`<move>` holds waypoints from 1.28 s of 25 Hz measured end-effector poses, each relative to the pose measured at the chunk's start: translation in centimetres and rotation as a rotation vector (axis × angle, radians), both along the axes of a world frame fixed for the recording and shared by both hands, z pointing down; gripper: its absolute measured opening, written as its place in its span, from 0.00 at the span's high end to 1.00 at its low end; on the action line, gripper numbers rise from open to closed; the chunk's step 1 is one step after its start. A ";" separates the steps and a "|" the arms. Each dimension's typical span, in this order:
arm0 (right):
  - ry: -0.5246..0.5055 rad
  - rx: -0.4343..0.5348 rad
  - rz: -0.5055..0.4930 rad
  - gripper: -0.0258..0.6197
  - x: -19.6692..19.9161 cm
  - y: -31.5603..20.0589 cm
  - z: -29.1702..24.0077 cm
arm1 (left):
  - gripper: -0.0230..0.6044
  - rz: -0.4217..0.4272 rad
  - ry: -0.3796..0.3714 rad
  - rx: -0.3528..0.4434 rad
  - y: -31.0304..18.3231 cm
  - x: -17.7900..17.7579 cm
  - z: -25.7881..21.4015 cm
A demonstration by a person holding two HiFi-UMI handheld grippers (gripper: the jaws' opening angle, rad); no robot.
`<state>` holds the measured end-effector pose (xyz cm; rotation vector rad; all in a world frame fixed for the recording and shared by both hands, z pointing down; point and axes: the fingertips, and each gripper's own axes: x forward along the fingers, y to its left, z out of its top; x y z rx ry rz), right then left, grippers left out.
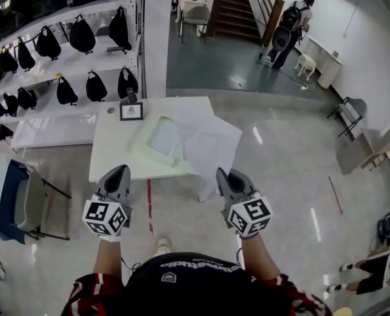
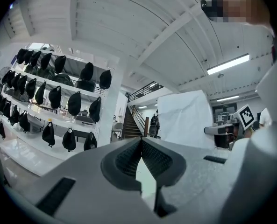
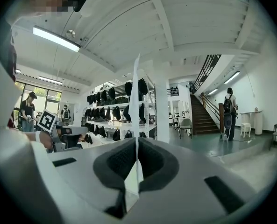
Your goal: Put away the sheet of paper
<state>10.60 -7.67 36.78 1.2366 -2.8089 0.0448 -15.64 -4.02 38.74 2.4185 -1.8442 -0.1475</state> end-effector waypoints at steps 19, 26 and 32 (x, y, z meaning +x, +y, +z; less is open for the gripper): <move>-0.009 -0.016 0.047 0.96 -6.5 -9.4 0.4 | 0.96 0.054 0.020 0.000 -10.7 -6.2 0.7; -0.012 -0.032 0.069 0.96 -7.9 -10.8 0.8 | 0.96 0.082 0.033 0.002 -12.5 -7.2 1.1; -0.009 -0.045 0.071 0.96 -8.8 -11.3 1.1 | 0.96 0.079 0.060 -0.006 -12.7 -8.3 1.9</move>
